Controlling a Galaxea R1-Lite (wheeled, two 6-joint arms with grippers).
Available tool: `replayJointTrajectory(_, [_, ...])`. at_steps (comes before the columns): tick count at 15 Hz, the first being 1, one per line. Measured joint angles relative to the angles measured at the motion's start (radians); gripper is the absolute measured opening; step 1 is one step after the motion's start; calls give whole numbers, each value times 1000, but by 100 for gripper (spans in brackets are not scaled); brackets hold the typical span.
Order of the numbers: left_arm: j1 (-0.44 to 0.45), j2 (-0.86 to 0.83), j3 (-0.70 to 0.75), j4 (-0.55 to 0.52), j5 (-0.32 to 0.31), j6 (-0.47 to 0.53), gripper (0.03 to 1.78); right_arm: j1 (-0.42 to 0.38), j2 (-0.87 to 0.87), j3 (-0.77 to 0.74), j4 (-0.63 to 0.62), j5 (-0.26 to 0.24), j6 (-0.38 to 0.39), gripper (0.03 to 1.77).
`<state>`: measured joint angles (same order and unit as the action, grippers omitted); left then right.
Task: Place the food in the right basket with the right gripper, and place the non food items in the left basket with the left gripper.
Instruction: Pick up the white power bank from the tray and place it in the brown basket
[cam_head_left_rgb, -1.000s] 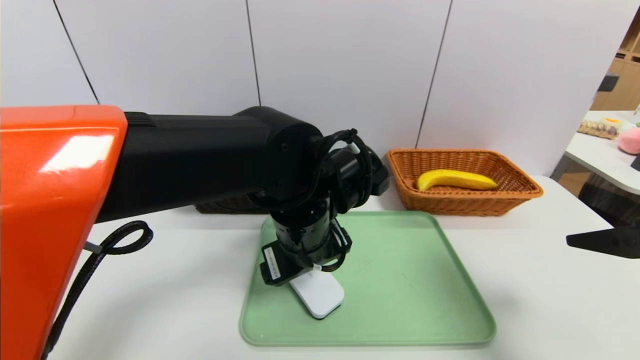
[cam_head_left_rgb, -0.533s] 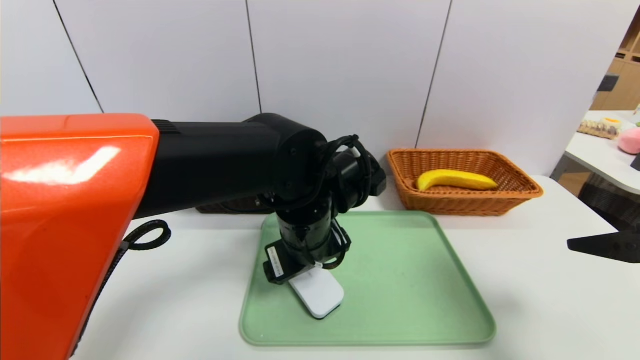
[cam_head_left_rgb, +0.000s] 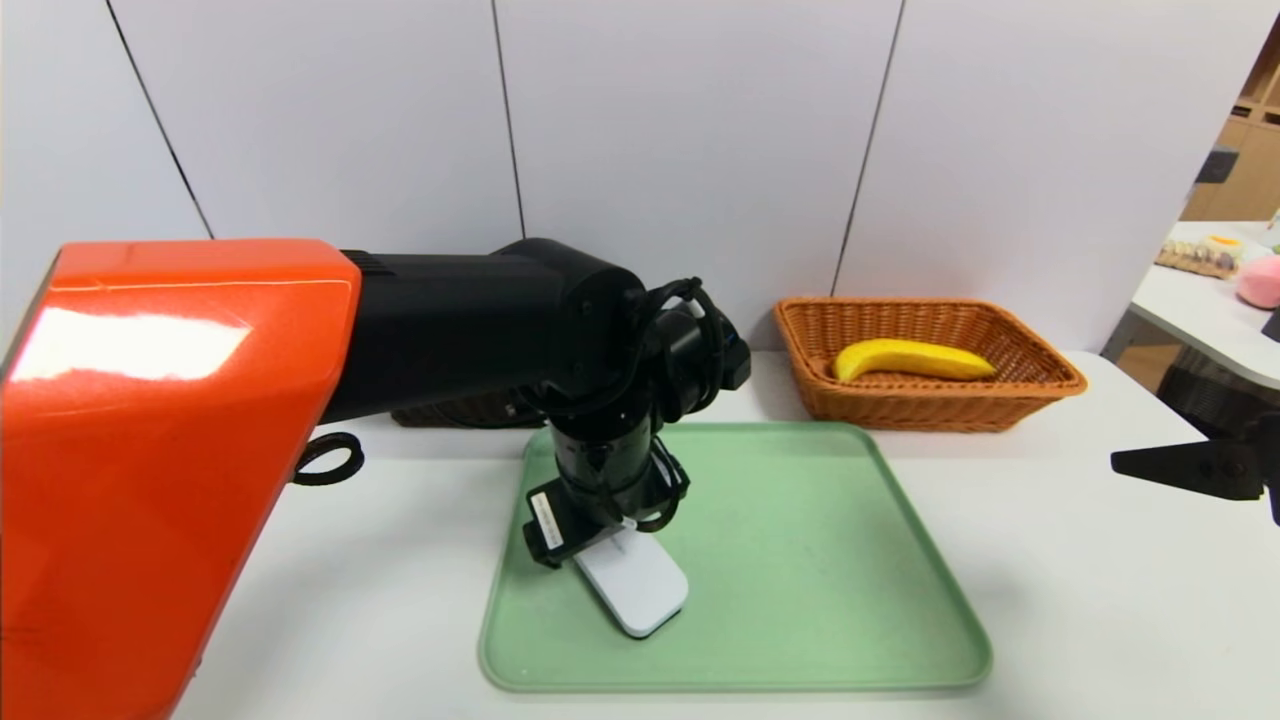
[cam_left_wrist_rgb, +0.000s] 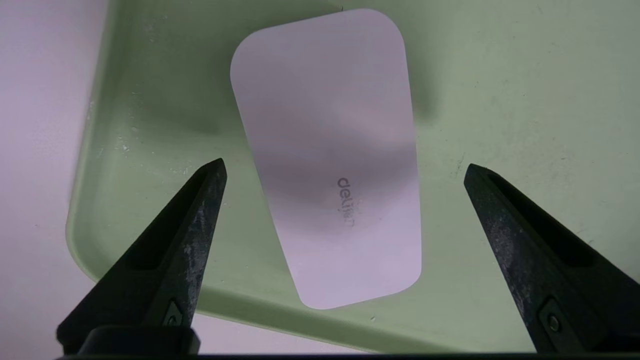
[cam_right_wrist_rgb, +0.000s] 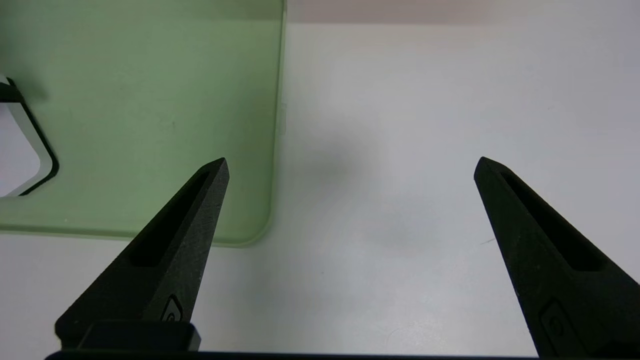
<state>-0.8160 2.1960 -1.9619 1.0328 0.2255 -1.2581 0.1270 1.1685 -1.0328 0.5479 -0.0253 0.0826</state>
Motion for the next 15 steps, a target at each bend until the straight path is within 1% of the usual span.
replayJointTrajectory(12, [6,19,1,3,-9,0,169,-1,6,5,1,-4,0,169])
replayJointTrajectory(15, [4,22,1,20,-9,1,169,-16,5,4,0,-3,-3,169])
